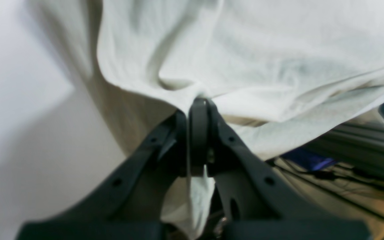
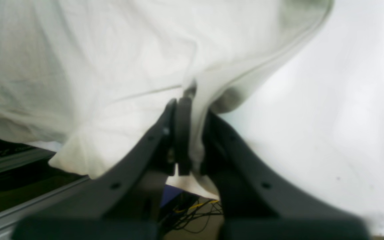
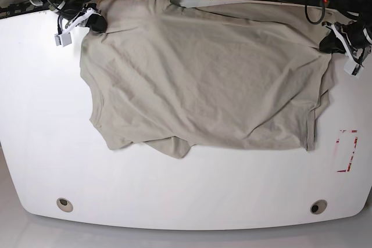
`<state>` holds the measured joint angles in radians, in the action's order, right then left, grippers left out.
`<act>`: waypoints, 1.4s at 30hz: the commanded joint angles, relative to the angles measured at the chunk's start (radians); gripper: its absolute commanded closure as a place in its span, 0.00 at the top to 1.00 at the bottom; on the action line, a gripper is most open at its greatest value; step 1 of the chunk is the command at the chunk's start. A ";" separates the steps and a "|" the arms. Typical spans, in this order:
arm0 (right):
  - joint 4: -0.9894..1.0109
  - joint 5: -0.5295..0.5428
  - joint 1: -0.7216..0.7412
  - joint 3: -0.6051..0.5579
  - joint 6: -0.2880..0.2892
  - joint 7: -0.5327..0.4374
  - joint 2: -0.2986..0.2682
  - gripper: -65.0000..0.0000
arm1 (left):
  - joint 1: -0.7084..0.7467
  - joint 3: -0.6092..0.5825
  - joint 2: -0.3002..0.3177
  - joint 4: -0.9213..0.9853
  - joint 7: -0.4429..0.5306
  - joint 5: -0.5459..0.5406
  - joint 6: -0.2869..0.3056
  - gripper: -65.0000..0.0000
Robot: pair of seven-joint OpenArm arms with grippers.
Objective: Fold the T-shirt properly
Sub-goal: 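Release and regrasp the shirt edge with the left gripper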
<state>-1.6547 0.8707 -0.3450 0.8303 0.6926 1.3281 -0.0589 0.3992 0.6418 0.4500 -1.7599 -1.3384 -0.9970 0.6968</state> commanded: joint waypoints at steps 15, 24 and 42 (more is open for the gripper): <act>-0.019 0.023 -0.001 -0.001 0.006 -0.011 -0.009 0.00 | 0.093 0.008 0.030 -0.050 -0.002 -0.003 0.001 0.02; -0.019 0.023 -0.002 -0.068 0.006 -0.011 -0.008 0.00 | 0.155 0.031 0.059 -0.048 -0.002 -0.006 0.001 0.82; -0.019 0.023 0.001 -0.079 0.006 -0.011 -0.008 0.00 | 0.143 0.029 0.111 0.193 0.001 0.019 0.001 0.83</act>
<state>-1.6547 0.8707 -0.3477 0.7460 0.6926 1.3285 -0.0555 0.5343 0.6678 0.5350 -1.5391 -1.3338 -0.9745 0.6968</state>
